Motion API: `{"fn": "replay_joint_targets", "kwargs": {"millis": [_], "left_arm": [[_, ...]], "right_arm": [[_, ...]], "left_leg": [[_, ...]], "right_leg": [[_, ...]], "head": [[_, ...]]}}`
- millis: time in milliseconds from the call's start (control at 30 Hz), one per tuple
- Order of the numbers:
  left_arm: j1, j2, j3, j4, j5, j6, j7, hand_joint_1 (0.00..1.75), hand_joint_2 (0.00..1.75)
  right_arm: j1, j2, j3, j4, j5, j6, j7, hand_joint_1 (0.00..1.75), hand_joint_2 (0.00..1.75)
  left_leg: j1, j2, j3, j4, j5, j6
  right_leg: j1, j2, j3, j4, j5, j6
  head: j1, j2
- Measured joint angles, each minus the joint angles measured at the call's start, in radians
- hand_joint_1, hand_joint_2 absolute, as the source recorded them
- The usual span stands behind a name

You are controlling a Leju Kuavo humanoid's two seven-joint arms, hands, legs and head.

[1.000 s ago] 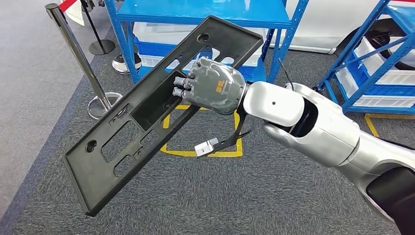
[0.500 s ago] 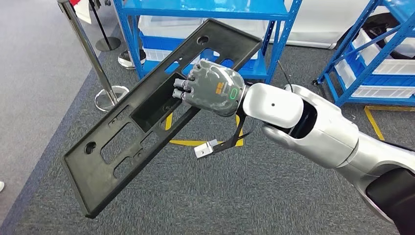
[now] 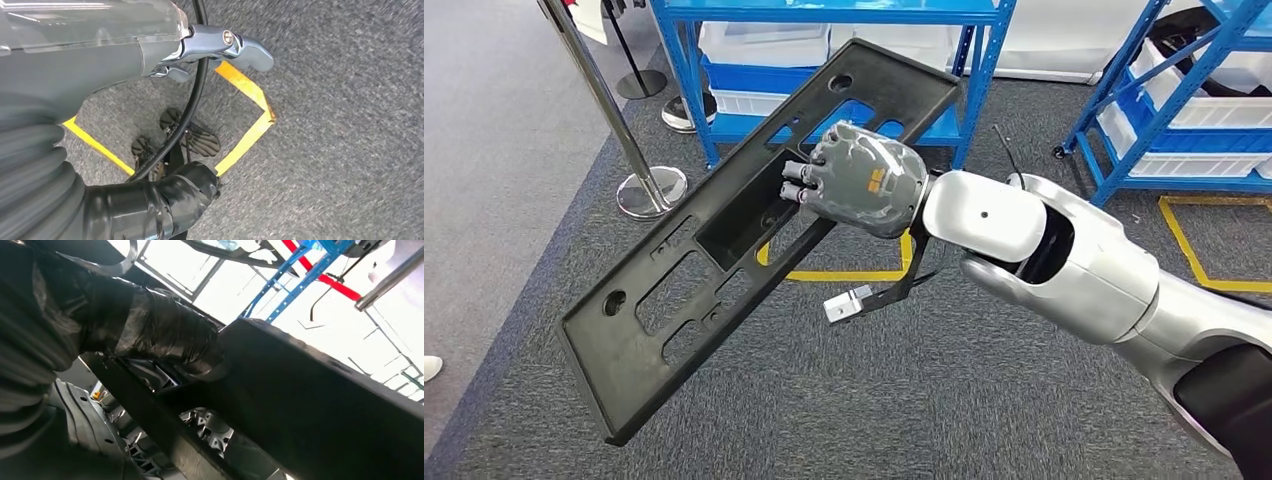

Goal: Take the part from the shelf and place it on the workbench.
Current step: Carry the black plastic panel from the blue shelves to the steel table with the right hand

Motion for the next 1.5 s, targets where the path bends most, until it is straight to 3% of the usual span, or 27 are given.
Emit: {"fn": "replay_joint_targets", "kwargs": {"millis": [33, 100, 167, 200, 233, 267, 333, 400, 500, 533, 600, 667, 733, 767, 833, 900, 1000, 1033, 1167, 1200, 1367, 1500], "left_arm": [[0.000, 0.000, 0.000, 0.000, 0.001, 0.006, 0.002, 0.00, 1.75], [0.001, 0.000, 0.000, 0.000, 0.001, 0.014, 0.005, 0.00, 1.75], [0.000, 0.000, 0.000, 0.000, 0.002, 0.016, 0.006, 0.00, 1.75], [0.000, 0.000, 0.000, 0.000, 0.002, 0.016, 0.007, 0.00, 1.75], [0.000, 0.000, 0.000, 0.000, 0.002, 0.016, 0.007, 0.00, 1.75], [0.000, 0.000, 0.000, 0.000, 0.002, 0.016, 0.007, 0.00, 1.75], [0.000, 0.002, 0.000, 0.000, 0.002, 0.016, 0.007, 0.00, 1.75], [0.000, 0.004, 0.000, 0.000, 0.002, 0.016, 0.007, 0.00, 1.75], [-0.001, 0.006, 0.000, 0.000, 0.002, 0.016, 0.007, 0.00, 1.75], [-0.002, 0.006, 0.000, 0.000, 0.001, 0.016, 0.007, 0.00, 1.75], [-0.002, 0.005, 0.000, 0.000, 0.001, 0.016, 0.007, 0.00, 1.75], [-0.002, 0.005, 0.000, 0.000, 0.001, 0.016, 0.007, 0.00, 1.75], [-0.002, 0.005, 0.000, 0.000, 0.000, 0.016, 0.007, 0.00, 1.75], [-0.001, 0.005, 0.000, 0.000, 0.000, 0.016, 0.007, 0.00, 1.75], [0.000, 0.006, 0.000, 0.000, 0.000, 0.016, 0.007, 0.00, 1.75], [-0.001, 0.007, 0.000, 0.000, 0.000, 0.016, 0.008, 0.00, 1.75], [-0.002, 0.006, 0.000, -0.001, 0.000, 0.019, 0.010, 0.00, 1.75], [-0.002, 0.006, 0.000, -0.001, 0.000, 0.020, 0.010, 0.00, 1.75], [-0.002, 0.006, 0.000, -0.001, 0.000, 0.023, 0.010, 0.00, 1.75], [-0.003, 0.006, 0.000, -0.001, 0.000, 0.023, 0.010, 0.00, 1.75], [-0.002, 0.006, 0.000, -0.001, 0.000, 0.023, 0.010, 0.00, 1.75], [-0.002, 0.005, 0.000, -0.001, 0.000, 0.023, 0.009, 0.00, 1.75]], "right_arm": [[-0.003, 0.000, 0.000, 0.000, 0.001, 0.002, 0.002, 1.75, 1.75], [-0.009, 0.000, 0.000, 0.000, 0.004, 0.008, 0.004, 1.75, 1.75], [-0.011, 0.000, 0.000, 0.000, 0.006, 0.014, 0.004, 1.75, 1.75], [-0.010, 0.000, 0.000, 0.000, 0.007, 0.015, 0.004, 1.75, 1.75], [-0.010, 0.000, 0.001, 0.000, 0.007, 0.016, 0.004, 1.75, 1.75], [-0.010, 0.000, 0.001, 0.000, 0.007, 0.017, 0.004, 1.75, 1.75], [-0.011, 0.000, 0.001, 0.000, 0.008, 0.017, 0.004, 1.75, 1.75], [-0.011, 0.000, 0.000, -0.001, 0.008, 0.017, 0.004, 1.75, 1.75], [-0.012, 0.000, 0.000, -0.001, 0.008, 0.017, 0.004, 1.75, 1.75], [-0.013, -0.001, 0.000, -0.001, 0.008, 0.017, 0.004, 1.75, 1.75], [-0.013, -0.003, -0.002, -0.001, 0.008, 0.017, 0.004, 1.75, 1.75], [-0.011, -0.005, -0.003, -0.001, 0.008, 0.017, 0.004, 1.75, 1.75], [-0.007, -0.006, -0.003, -0.001, 0.008, 0.018, 0.004, 1.75, 1.75], [-0.006, -0.006, -0.003, -0.001, 0.008, 0.018, 0.004, 1.75, 1.75], [-0.008, -0.007, -0.004, -0.001, 0.008, 0.018, 0.004, 1.75, 1.75], [-0.010, -0.008, -0.004, -0.002, 0.008, 0.018, 0.004, 1.75, 1.75], [-0.012, -0.008, -0.005, -0.004, 0.009, 0.022, 0.005, 1.75, 1.75], [-0.013, -0.009, -0.005, -0.004, 0.010, 0.024, 0.006, 1.75, 1.75], [-0.018, -0.009, -0.007, -0.007, 0.011, 0.029, 0.007, 1.75, 1.75], [-0.018, -0.009, -0.007, -0.007, 0.011, 0.029, 0.007, 1.75, 1.75], [-0.018, -0.009, -0.007, -0.009, 0.011, 0.030, 0.007, 1.75, 1.75], [-0.018, -0.009, -0.007, -0.009, 0.015, 0.032, 0.017, 1.75, 1.75]], "left_leg": [[0.002, 0.000, -0.008, 0.015, -0.015, -0.003], [0.002, -0.001, -0.044, 0.102, -0.085, -0.003], [-0.001, -0.002, -0.086, 0.229, -0.157, -0.003], [-0.003, -0.003, -0.093, 0.267, -0.171, -0.002], [-0.005, -0.003, -0.083, 0.269, -0.165, 0.000], [-0.007, -0.003, -0.052, 0.232, -0.144, 0.004], [-0.013, -0.004, 0.036, 0.100, -0.104, 0.017], [-0.020, -0.004, 0.083, 0.020, -0.090, 0.029], [-0.019, -0.003, 0.084, -0.003, -0.081, 0.042], [-0.017, -0.001, 0.083, -0.010, -0.074, 0.048], [-0.012, 0.004, 0.080, -0.021, -0.060, 0.058], [-0.012, 0.005, 0.070, -0.022, -0.052, 0.059], [-0.011, 0.005, 0.062, -0.020, -0.047, 0.056], [-0.010, 0.005, 0.060, -0.019, -0.046, 0.054], [-0.006, 0.004, 0.058, -0.015, -0.046, 0.047], [-0.006, 0.003, 0.053, -0.009, -0.044, 0.032], [-0.004, 0.001, 0.048, -0.013, -0.038, 0.011], [-0.002, 0.001, 0.049, -0.016, -0.040, 0.011], [0.000, 0.002, 0.051, -0.029, -0.028, 0.073], [0.001, 0.002, 0.052, -0.030, -0.027, 0.072], [0.003, 0.002, 0.050, -0.032, -0.018, 0.054], [0.006, 0.002, 0.048, -0.035, -0.015, 0.020]], "right_leg": [[0.001, -0.001, -0.003, -0.006, 0.009, -0.011], [0.004, -0.004, -0.013, -0.015, 0.027, -0.030], [0.012, -0.003, -0.030, -0.013, 0.038, -0.039], [0.016, -0.003, -0.038, -0.010, 0.042, -0.041], [0.020, -0.002, -0.046, -0.006, 0.046, -0.042], [0.023, -0.001, -0.054, -0.001, 0.048, -0.042], [0.027, 0.000, -0.067, 0.012, 0.051, -0.040], [0.029, -0.001, -0.076, 0.021, 0.053, -0.035], [0.029, 0.000, -0.082, 0.023, 0.061, -0.020], [0.028, 0.001, -0.088, 0.034, 0.051, -0.014], [0.021, 0.003, -0.122, 0.111, -0.004, 0.000], [0.008, 0.004, -0.177, 0.243, -0.074, 0.015], [-0.008, 0.003, -0.196, 0.304, -0.089, 0.026], [-0.014, 0.002, -0.176, 0.276, -0.069, 0.031], [-0.025, 0.001, -0.095, 0.137, -0.011, 0.039], [-0.021, 0.003, -0.040, 0.031, 0.020, 0.037], [-0.009, 0.005, -0.041, 0.013, 0.026, 0.018], [-0.010, 0.006, -0.040, 0.007, 0.029, 0.014], [-0.006, 0.009, -0.039, -0.005, 0.039, 0.005], [-0.004, 0.009, -0.039, -0.004, 0.039, 0.002], [-0.002, 0.008, -0.048, 0.005, 0.040, -0.006], [0.000, 0.008, -0.052, 0.009, 0.039, -0.008]], "head": [[0.000, 0.000], [-0.001, 0.000], [-0.001, 0.000], [-0.001, 0.000], [-0.001, 0.000], [-0.001, 0.000], [-0.001, 0.000], [0.000, 0.000], [0.000, 0.000], [0.000, 0.000], [0.000, 0.000], [0.000, 0.000], [0.000, 0.000], [0.000, 0.000], [0.001, 0.000], [0.000, 0.000], [0.000, 0.000], [0.000, 0.000], [-0.002, 0.000], [-0.001, 0.000], [-0.002, 0.000], [-0.002, 0.000]]}}
